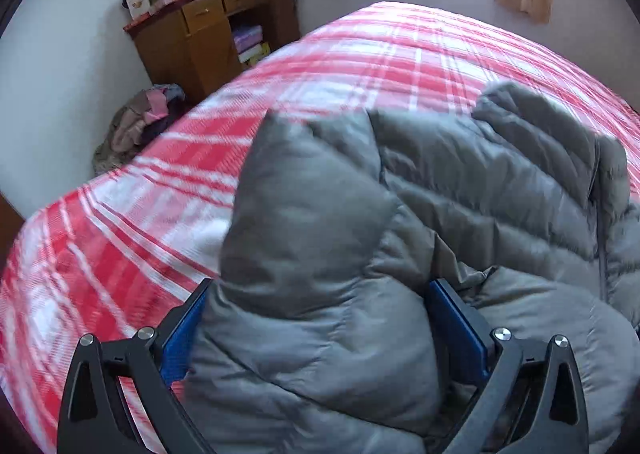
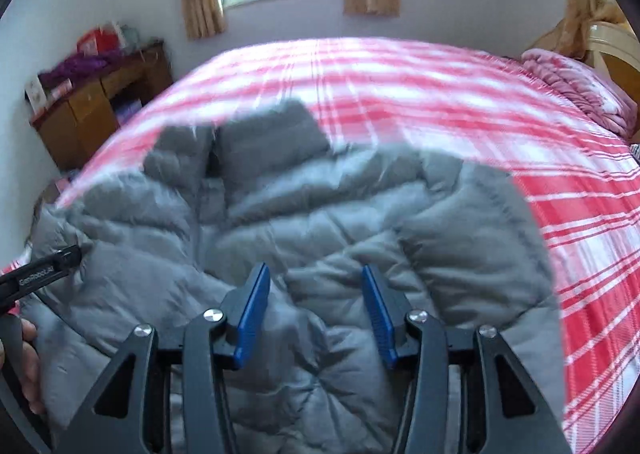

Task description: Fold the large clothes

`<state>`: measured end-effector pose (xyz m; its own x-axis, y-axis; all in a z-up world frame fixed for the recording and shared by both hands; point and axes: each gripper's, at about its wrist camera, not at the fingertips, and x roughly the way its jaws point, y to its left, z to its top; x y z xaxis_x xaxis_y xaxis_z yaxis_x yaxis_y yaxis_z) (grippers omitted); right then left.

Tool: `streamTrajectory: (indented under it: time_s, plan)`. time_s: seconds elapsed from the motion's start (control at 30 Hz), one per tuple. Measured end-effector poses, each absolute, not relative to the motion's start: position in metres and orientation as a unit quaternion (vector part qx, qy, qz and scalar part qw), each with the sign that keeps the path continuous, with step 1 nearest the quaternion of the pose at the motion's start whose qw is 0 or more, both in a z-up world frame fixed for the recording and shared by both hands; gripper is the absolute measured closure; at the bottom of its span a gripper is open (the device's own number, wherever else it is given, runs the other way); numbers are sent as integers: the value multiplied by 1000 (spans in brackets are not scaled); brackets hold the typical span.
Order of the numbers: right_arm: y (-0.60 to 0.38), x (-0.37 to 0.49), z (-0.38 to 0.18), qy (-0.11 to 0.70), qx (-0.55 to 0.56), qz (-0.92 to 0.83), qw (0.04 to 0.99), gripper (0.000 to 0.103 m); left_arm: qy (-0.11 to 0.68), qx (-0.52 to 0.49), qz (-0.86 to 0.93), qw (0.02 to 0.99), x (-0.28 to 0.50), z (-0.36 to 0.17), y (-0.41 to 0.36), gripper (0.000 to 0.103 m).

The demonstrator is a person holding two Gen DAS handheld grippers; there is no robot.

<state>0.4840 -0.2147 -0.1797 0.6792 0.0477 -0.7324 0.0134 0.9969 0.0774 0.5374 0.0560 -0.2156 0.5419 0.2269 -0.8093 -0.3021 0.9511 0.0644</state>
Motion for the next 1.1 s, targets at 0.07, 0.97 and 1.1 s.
streamTrajectory:
  time_s: [0.07, 0.97, 1.1]
  plan:
    - [-215, 484, -191, 403, 37, 11, 914, 52, 445, -55, 147, 882, 534, -221, 59, 1]
    - [-213, 482, -202, 407, 28, -5, 913, 49, 435, -49, 158, 885, 532, -225, 56, 1]
    - [-209, 483, -202, 408, 21, -10, 913, 48, 433, -47, 158, 886, 532, -226, 56, 1]
